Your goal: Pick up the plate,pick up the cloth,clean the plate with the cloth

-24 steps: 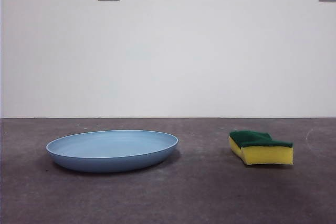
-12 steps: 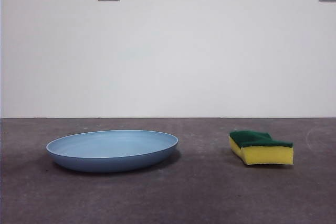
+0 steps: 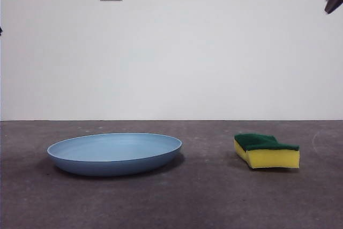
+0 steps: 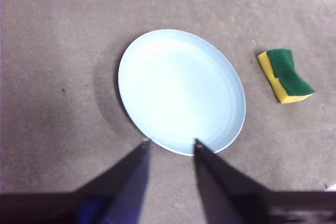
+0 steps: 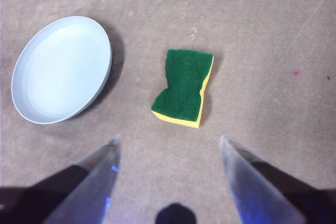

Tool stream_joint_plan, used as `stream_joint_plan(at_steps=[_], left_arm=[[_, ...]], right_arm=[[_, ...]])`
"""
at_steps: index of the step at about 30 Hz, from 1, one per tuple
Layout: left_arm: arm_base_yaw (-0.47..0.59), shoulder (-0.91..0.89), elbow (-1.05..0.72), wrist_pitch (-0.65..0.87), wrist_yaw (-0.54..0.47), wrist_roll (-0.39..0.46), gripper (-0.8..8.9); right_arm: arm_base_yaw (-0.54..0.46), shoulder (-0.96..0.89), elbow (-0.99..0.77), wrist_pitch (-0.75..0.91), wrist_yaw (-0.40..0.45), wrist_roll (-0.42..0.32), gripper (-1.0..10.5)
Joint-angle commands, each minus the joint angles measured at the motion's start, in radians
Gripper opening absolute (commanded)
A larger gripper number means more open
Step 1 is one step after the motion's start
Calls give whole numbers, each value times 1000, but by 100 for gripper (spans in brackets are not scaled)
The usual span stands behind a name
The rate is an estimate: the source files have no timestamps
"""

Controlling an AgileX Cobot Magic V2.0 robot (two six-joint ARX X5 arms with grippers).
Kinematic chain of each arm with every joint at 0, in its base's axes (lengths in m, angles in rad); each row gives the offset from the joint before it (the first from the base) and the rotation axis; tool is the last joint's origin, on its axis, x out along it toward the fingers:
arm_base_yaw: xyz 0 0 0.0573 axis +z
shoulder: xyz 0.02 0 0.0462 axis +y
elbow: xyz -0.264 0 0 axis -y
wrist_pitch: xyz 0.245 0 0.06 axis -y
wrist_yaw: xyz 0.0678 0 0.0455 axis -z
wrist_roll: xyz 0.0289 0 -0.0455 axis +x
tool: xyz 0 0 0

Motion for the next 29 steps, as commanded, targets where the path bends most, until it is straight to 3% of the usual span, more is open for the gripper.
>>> stream_joint_plan(at_steps=[1,23,29], left_arm=[[1,31,-1,21,3,13,405],[-92,586,0,443,-11,-96,338],[-111,683,38,460,-66,-99,338]], right_arm=[[0,1,2,5,-1,-8,355],[1,2,2,7,-1,-4,350],[1,2,2,7,-1,-5,347]])
